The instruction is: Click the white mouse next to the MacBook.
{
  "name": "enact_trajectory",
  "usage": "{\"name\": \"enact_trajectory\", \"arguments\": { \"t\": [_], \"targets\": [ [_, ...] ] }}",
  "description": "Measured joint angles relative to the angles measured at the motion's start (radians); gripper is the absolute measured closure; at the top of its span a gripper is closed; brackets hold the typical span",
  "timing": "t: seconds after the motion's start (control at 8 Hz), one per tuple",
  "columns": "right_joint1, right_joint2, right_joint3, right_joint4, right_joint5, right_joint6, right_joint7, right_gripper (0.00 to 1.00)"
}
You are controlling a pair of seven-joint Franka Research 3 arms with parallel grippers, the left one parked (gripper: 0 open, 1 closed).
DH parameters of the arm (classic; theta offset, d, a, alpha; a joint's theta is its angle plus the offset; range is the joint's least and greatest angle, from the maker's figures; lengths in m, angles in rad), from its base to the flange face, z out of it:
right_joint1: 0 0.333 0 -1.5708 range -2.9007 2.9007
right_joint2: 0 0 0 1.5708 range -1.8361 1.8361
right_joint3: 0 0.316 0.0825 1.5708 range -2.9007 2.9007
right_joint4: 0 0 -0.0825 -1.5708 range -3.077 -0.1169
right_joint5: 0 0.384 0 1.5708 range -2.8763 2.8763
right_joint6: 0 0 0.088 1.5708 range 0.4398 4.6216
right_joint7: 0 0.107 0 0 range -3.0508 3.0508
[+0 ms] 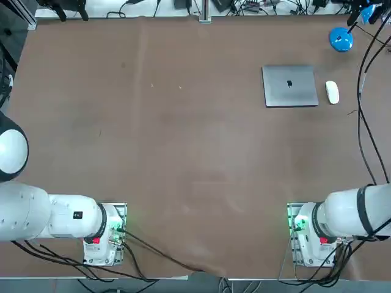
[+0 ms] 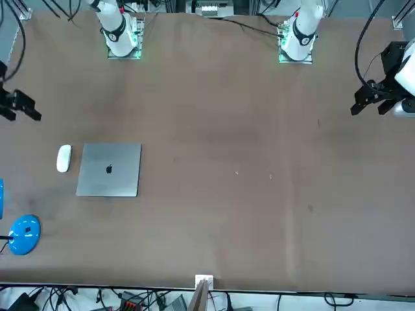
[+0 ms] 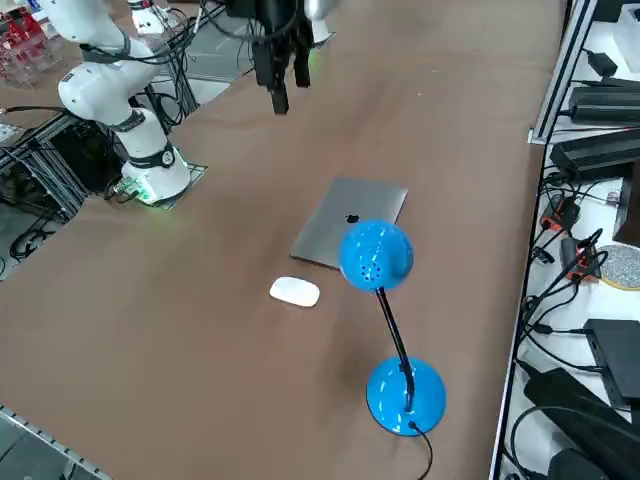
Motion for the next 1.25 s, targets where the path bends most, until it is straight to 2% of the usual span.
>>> {"name": "enact_trajectory", "arguments": {
  "t": [0.38,0.75,1.25],
  "targets": [
    [0.028,-0.02,0.011,0.047,0.001,-0.074,0.057,0.0],
    [0.034,-0.053,0.049,0.047,0.001,-0.127,0.098,0.0],
    [0.042,-0.052,0.054,0.047,0.001,-0.129,0.104,0.0]
  ]
}}
